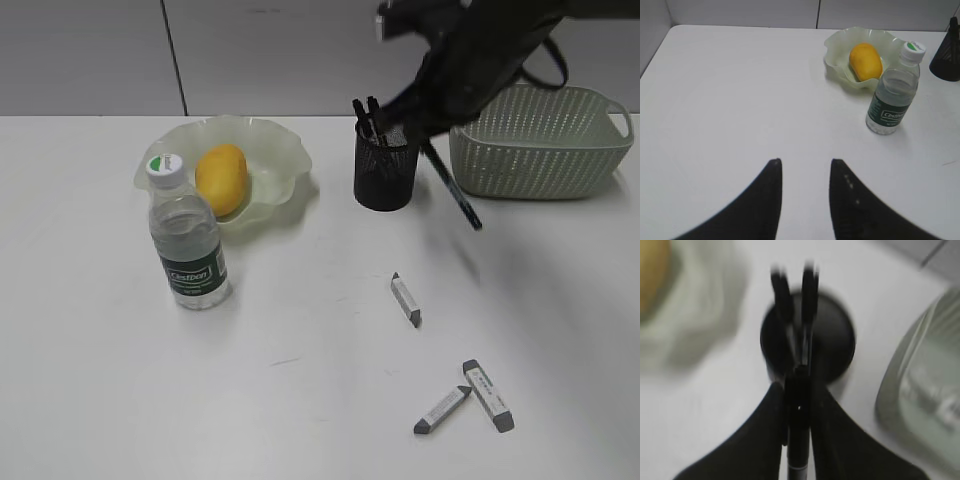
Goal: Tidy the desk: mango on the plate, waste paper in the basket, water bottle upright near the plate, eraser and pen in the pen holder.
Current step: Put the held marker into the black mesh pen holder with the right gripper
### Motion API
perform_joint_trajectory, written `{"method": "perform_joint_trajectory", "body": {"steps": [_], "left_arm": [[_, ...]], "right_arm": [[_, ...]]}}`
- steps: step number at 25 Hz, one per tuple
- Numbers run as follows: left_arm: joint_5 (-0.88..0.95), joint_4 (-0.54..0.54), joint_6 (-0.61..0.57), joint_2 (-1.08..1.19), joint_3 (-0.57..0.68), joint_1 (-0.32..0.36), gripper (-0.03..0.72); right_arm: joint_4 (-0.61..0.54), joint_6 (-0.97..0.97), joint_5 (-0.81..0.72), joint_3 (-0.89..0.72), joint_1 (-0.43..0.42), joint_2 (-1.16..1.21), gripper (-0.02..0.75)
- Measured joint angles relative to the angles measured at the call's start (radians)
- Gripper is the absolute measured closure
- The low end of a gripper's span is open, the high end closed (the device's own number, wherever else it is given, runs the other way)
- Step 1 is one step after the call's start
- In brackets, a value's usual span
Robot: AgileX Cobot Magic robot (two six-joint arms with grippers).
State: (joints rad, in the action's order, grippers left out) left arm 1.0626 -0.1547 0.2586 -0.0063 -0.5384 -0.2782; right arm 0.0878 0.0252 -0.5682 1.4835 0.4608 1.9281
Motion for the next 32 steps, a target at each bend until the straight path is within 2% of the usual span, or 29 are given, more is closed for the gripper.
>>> {"method": "perform_joint_trajectory", "body": {"steps": [3,7,10,13,20,22,24,27,32], "left_arm": [[0.0,0.0,0.0,0.0,0.0,0.0,0.446],[0.0,0.0,0.0,0.0,0.0,0.0,0.447],[0.0,0.0,0.0,0.0,0.0,0.0,0.447],[0.0,0.0,0.0,0.0,0.0,0.0,0.448],[0.0,0.0,0.0,0.0,0.0,0.0,0.447],[0.0,0.0,0.0,0.0,0.0,0.0,0.447],[0.0,0.0,0.0,0.0,0.0,0.0,0.449],[0.0,0.0,0.0,0.0,0.0,0.0,0.449],[0.0,0.0,0.0,0.0,0.0,0.0,0.449]], "right_arm": [[0.032,0.0,0.359,-0.082,0.0,-0.132,0.605],[0.065,-0.001,0.875,-0.17,-0.011,-0.144,0.605],[0.06,-0.003,1.093,-0.187,-0.022,-0.035,0.605],[0.046,-0.005,1.21,-0.192,-0.034,0.09,0.605],[-0.096,-0.05,1.227,-0.209,-0.037,0.2,0.587],[-0.113,-0.058,1.207,-0.21,-0.037,0.2,0.516],[-0.124,-0.061,1.132,-0.21,-0.037,0.192,0.379],[-0.127,-0.064,0.96,-0.211,-0.039,0.134,0.221],[-0.069,-0.071,0.62,-0.211,-0.054,-0.088,0.17]]}}
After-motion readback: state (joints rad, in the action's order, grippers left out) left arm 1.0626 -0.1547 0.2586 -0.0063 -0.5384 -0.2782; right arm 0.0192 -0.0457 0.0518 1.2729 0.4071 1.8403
